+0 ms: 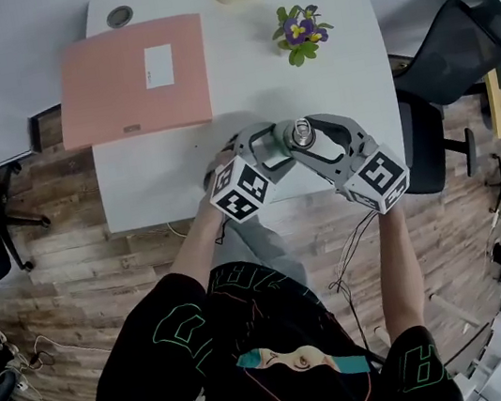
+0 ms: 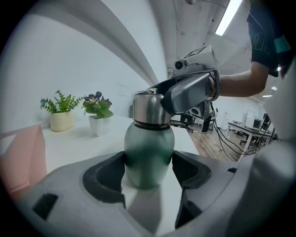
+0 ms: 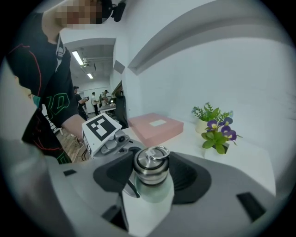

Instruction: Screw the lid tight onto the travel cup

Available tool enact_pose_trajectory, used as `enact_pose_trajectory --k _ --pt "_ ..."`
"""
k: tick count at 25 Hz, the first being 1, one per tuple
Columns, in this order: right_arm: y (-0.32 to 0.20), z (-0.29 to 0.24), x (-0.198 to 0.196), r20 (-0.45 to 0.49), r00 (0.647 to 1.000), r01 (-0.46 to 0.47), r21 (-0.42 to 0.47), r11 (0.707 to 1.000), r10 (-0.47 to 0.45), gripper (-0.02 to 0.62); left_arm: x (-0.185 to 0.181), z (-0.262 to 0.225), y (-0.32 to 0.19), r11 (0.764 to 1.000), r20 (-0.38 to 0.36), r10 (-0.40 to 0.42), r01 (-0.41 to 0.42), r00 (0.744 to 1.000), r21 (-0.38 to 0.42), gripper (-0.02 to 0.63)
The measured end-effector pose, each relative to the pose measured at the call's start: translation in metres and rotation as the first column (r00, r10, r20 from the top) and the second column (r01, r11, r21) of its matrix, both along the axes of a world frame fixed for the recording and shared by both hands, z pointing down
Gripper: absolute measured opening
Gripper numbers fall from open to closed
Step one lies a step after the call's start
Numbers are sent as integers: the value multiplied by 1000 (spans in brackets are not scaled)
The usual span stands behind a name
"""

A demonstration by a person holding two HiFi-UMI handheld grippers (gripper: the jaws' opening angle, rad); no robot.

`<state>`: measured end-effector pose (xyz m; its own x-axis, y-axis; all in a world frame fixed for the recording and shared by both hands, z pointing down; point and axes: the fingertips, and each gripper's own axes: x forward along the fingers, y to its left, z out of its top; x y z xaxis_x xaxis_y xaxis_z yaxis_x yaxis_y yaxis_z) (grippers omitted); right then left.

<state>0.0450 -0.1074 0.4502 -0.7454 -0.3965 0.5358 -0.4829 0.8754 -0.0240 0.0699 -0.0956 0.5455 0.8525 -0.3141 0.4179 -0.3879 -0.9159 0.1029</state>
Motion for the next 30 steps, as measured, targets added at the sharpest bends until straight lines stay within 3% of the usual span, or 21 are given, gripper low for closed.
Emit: enact_pose_trajectory --k 3,6,12,15,17,19,23,30 --pt "0 0 2 8 994 -111 31 993 110 247 0 0 1 1000 4 0 0 1000 3 331" --pt "-1 1 5 33 968 -252 61 966 251 247 -1 0 0 1000 8 0 0 1000 4 331" --pt "-1 3 10 70 857 -515 99 851 511 249 -1 1 2 1000 12 -5 5 1000 4 331" --pt "-2 4 12 67 802 -596 142 790 593 252 -1 0 2 1000 11 -8 8 1000 5 331" --pt "-2 4 12 74 784 -620 144 771 617 252 -1 1 2 1000 12 -9 9 1000 4 331" --pt "-1 4 11 77 789 -614 130 779 609 252 -1 1 3 1000 13 -8 8 1000 0 331" --pt "2 3 12 91 829 -559 91 824 552 325 0 1 2 1000 15 -2 2 1000 -5 331" --pt "1 -7 20 101 903 -425 60 903 418 314 -1 1 2 1000 18 10 -10 1000 -11 331"
